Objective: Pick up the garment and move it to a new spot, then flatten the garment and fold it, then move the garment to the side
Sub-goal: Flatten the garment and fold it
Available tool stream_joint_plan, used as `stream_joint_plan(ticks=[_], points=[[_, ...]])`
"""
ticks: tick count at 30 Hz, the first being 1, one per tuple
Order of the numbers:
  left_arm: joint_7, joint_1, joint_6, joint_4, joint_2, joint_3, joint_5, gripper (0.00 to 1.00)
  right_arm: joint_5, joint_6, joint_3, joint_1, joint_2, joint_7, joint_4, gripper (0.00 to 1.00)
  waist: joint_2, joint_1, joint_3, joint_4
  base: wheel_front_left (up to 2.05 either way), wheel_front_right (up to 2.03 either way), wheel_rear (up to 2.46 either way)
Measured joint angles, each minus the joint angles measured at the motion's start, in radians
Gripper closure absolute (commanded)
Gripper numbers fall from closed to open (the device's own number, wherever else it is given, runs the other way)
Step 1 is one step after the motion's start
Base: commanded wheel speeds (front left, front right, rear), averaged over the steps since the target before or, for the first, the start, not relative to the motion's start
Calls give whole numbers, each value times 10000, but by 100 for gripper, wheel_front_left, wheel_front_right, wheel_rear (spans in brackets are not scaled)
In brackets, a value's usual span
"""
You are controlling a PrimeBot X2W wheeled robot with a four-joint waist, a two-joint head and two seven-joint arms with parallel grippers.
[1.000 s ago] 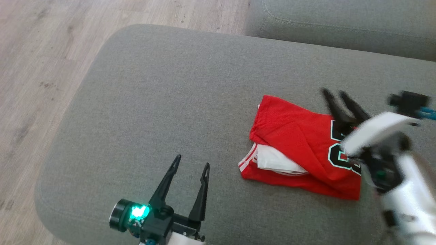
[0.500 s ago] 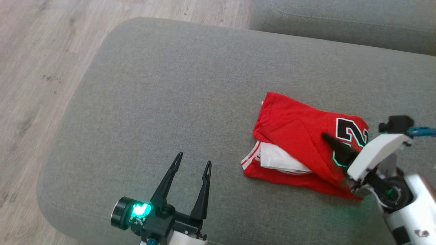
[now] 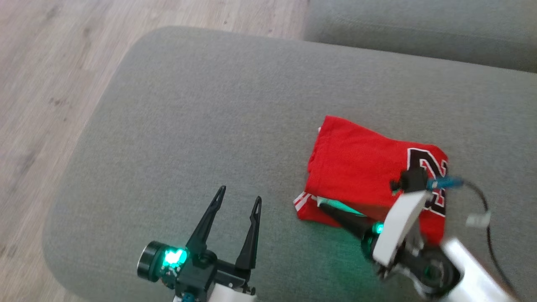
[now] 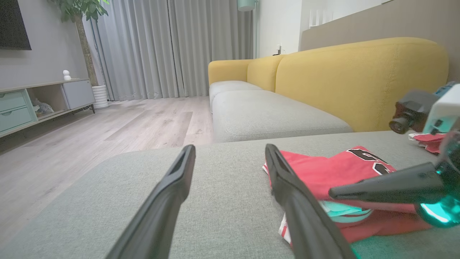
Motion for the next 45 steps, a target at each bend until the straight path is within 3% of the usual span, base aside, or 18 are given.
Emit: stream_joint_plan(ticks=[2, 4, 5, 6, 7, 15, 17, 21, 25, 29, 34, 45], points=[[0, 86, -2, 13, 0, 6, -2, 0, 2, 0, 146, 452, 8, -483, -320, 100, 0, 0, -143, -95, 0, 0, 0], [0, 166, -79, 40, 2, 19, -2, 0, 0, 0, 90, 845, -21, -1187, -558, 73, 0, -1, -310, -182, 0, 0, 0], [0, 208, -84, 59, 4, 42, -2, 0, -27, 0, 42, 1006, -71, -1592, -669, 53, 0, 0, -404, -226, 0, 0, 0], [0, 265, -86, 94, 8, 73, -2, 0, -171, 0, -38, 1147, -134, -2050, -746, 11, 0, 0, -501, -272, 0, 0, 0], [0, 348, -84, 132, 13, 121, -4, 0, -403, 0, -123, 1269, -230, -2552, -773, 0, 0, 0, -607, -323, 0, 0, 0], [0, 1140, -61, 399, 12, 972, -527, 0, -2619, 0, -1275, 2425, -497, -6851, 88, 0, 0, -1, -1392, -923, 0, 0, 0], [0, 1296, -71, 514, 21, 1152, -646, 0, -3392, 0, -1532, 2688, -512, -7444, 546, 0, 0, -1, -1612, -1075, 0, 0, 0], [0, 1699, -73, 639, 13, 1475, -652, 0, -5311, 0, -2305, 3145, -316, -7683, 1187, 0, 0, -2, -2068, -1377, 0, 0, 0], [2, 2190, -61, 727, 12, 1969, -811, 0, -7501, 0, -3626, 3569, 418, -7710, 750, 0, 0, -1, -2460, -1699, 0, 0, 0], [2, 2520, -61, 788, 8, 2270, -805, 0, -9041, 0, -4125, 4359, 1055, -7712, 178, 0, 0, -1, -2806, -1931, 0, 0, 0], [2, 2762, -63, 817, 2, 2385, -788, 0, -9645, 0, -4489, 5163, 1622, -7712, -107, 0, 0, -1, -3031, -2068, 0, 0, 0], [2, 2801, -88, 892, -8, 2577, -621, 0, -10036, 0, -4719, 5200, 1756, -7712, -280, 0, 0, -1, -3113, -2127, 0, 0, 0]])
